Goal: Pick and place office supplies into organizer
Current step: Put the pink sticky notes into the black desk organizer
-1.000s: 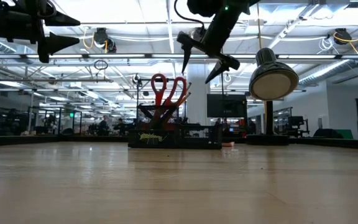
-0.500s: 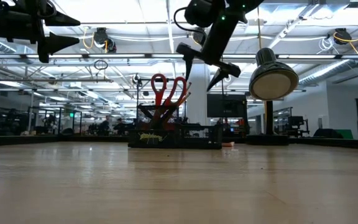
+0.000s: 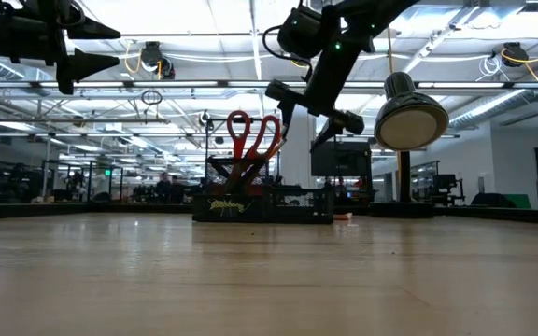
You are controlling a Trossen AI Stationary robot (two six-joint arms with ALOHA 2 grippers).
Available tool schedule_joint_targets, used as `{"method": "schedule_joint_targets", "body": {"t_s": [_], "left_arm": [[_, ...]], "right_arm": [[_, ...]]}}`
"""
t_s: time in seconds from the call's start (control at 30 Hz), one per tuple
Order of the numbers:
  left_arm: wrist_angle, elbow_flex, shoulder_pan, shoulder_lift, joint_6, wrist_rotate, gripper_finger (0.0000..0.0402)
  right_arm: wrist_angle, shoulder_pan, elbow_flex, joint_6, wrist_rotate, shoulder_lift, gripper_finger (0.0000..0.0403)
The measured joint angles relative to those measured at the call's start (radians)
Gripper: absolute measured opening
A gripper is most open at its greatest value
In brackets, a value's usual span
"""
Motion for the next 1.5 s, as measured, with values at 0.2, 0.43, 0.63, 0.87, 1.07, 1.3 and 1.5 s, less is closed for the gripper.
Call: {"method": "schedule_joint_targets", "body": {"t_s": [0.2,0.43,0.63,0.87,1.07,1.3,1.5], "left_arm": [[0.0,0.0,0.0,0.0,0.0,0.0,0.0255],[0.0,0.0,0.0,0.0,0.0,-0.001,0.0255],[0.0,0.0,0.0,0.0,0.0,-0.001,0.0255],[0.0,0.0,0.0,0.0,0.0,-0.001,0.0255],[0.0,0.0,0.0,0.0,0.0,-0.001,0.0255],[0.0,0.0,0.0,0.0,0.0,-0.001,0.0255],[0.0,0.0,0.0,0.0,0.0,-0.001,0.0255]], "right_arm": [[0.129,0.039,-0.081,0.058,0.112,0.0,0.0224],[0.415,0.087,-0.247,0.132,0.267,0.0,0.0217],[0.464,0.084,-0.315,0.337,0.242,0.0,0.0217],[0.416,0.085,-0.315,0.429,0.284,-0.009,0.0217],[0.388,0.086,-0.316,0.447,0.316,-0.008,0.0217],[0.327,0.083,-0.316,0.495,0.314,-0.008,0.0217],[0.322,0.074,-0.315,0.503,0.288,0.002,0.0217]]}}
